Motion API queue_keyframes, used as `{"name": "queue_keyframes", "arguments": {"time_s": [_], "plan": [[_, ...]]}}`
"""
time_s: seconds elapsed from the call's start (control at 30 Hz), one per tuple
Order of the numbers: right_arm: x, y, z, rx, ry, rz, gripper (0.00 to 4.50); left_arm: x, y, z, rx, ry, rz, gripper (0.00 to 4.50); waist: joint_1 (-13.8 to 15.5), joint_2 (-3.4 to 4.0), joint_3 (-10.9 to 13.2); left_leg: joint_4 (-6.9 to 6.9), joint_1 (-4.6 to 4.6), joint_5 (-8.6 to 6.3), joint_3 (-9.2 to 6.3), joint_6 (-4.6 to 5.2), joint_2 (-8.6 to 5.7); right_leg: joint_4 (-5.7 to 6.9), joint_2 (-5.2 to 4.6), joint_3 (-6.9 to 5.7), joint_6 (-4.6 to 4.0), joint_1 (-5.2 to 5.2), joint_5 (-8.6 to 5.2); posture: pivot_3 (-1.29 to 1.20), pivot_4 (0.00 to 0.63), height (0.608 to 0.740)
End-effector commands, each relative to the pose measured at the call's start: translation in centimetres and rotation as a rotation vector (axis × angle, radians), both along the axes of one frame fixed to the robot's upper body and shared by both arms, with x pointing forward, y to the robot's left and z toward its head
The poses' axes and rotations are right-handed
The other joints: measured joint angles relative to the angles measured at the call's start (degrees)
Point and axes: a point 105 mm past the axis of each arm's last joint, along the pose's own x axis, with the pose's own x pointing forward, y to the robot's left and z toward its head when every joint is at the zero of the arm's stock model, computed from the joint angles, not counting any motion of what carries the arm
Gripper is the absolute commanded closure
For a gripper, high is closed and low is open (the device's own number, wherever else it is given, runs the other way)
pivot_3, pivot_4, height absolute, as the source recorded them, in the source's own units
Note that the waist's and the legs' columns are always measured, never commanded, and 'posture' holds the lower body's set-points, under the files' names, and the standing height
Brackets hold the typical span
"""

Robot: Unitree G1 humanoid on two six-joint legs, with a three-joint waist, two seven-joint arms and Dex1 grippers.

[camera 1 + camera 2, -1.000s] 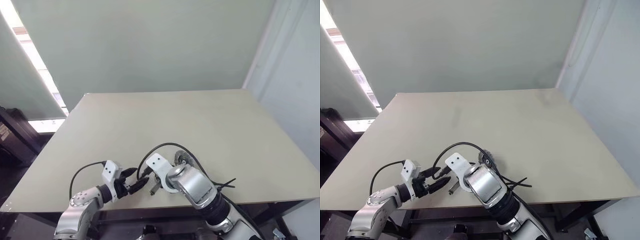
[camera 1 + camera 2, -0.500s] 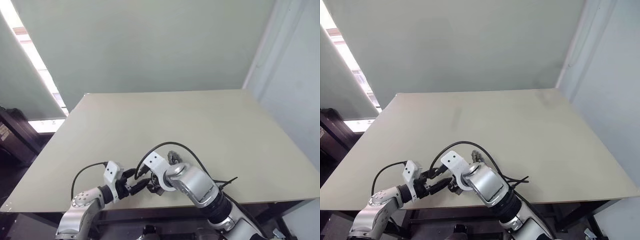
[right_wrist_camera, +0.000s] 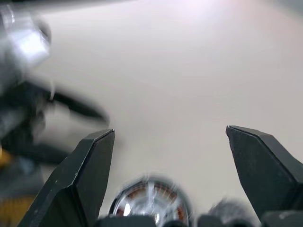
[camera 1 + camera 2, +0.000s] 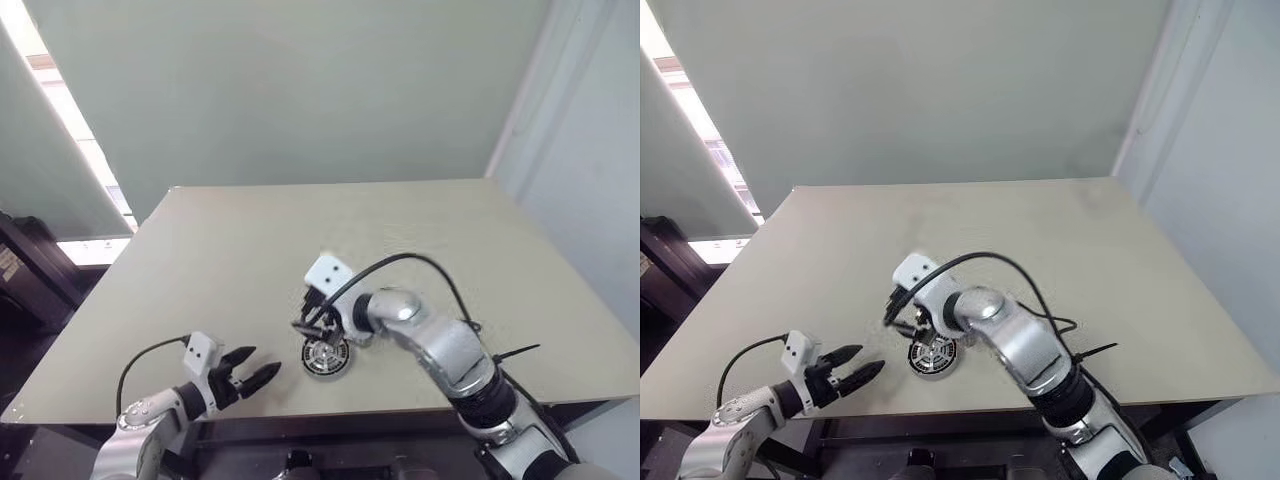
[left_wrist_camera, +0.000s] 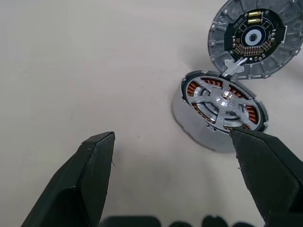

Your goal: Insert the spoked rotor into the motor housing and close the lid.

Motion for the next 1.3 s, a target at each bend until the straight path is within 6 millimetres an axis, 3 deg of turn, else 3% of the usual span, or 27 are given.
{"name": "queue_keyframes", "arguments": {"time_s": [0.03, 0.1, 0.17, 0.33, 0.47, 0.77, 0.9, 1.1, 1.3], "plan": [[2.9, -3.3, 1.5, -0.034, -0.154, -0.117, 0.39, 0.4, -1.0, 1.2, -0.012, -0.051, -0.034, 0.32, 0.1, 0.00, 0.0, 0.00, 0.00, 0.00, 0.00, 0.00, -0.01, -0.01, 0.00, 0.00, 0.00, 0.01, 0.00, 0.00, 0.000, 0.740], [5.1, -6.8, -0.1, -0.231, -0.255, -0.211, 0.39, 0.4, -1.6, 1.3, -0.016, -0.054, -0.052, 0.32, 0.2, -0.01, 0.0, 0.01, 0.00, 0.00, 0.02, 0.00, -0.06, -0.03, -0.06, -0.01, 0.00, 0.03, 0.00, 0.00, 0.000, 0.740], [5.9, -8.7, -1.3, -0.344, -0.281, -0.237, 0.39, 0.4, -1.8, 1.3, -0.014, -0.057, -0.061, 0.32, 0.2, -0.01, 0.0, 0.02, -0.01, 0.00, 0.05, 0.00, -0.15, -0.09, -0.13, 0.00, -0.07, 0.09, -0.04, 0.00, 0.000, 0.740], [6.2, -10.7, -4.8, -0.477, -0.240, -0.214, 0.39, 0.5, -1.8, 1.4, 0.002, -0.062, -0.078, 0.32, -0.1, -0.02, 0.0, -0.24, 0.07, 0.01, 0.30, 0.02, 0.07, -0.09, -0.02, 0.12, -0.02, 0.00, 0.00, 0.00, 0.000, 0.740], [4.7, -9.4, -6.8, -0.456, -0.173, -0.119, 0.39, 0.5, -1.9, 1.6, 0.007, -0.066, -0.086, 0.32, 0.0, -0.01, 0.0, -0.29, 0.07, 0.02, 0.26, 0.04, 0.13, -0.09, 0.05, 0.08, -0.08, -0.01, -0.04, 0.00, 0.000, 0.740], [0.7, -3.7, -7.4, -0.226, 0.010, 0.038, 0.39, 0.4, -1.7, 1.7, 0.021, -0.063, -0.094, 0.32, 0.1, -0.04, 0.0, -0.07, 0.11, 0.01, 0.19, 0.03, 0.09, 0.00, 0.02, 0.05, -0.08, 0.11, -0.03, 0.00, 0.000, 0.740], [-1.4, -1.1, -9.2, -0.224, 0.081, 0.120, 0.39, 0.4, -1.7, 1.9, 0.023, -0.065, -0.094, 0.32, 0.1, -0.04, 0.0, -0.06, 0.15, 0.01, 0.17, 0.02, 0.09, 0.00, 0.02, 0.02, -0.08, 0.15, -0.03, 0.00, 0.000, 0.740], [-1.5, -0.6, -10.5, -0.230, 0.097, 0.130, 0.39, 0.3, -1.7, 1.9, 0.027, -0.063, -0.093, 0.32, 0.2, -0.04, 0.0, -0.05, 0.14, 0.01, 0.15, 0.02, 0.07, 0.00, 0.01, 0.02, -0.08, 0.15, -0.03, 0.00, 0.000, 0.740], [0.0, -1.5, -8.6, -0.109, 0.139, 0.107, 0.39, 0.2, -1.8, 1.9, 0.032, -0.060, -0.094, 0.32, 0.1, -0.04, 0.0, -0.02, 0.15, 0.01, 0.14, 0.02, 0.05, 0.01, 0.00, 0.02, -0.08, 0.17, -0.03, 0.00, 0.000, 0.740]]}}
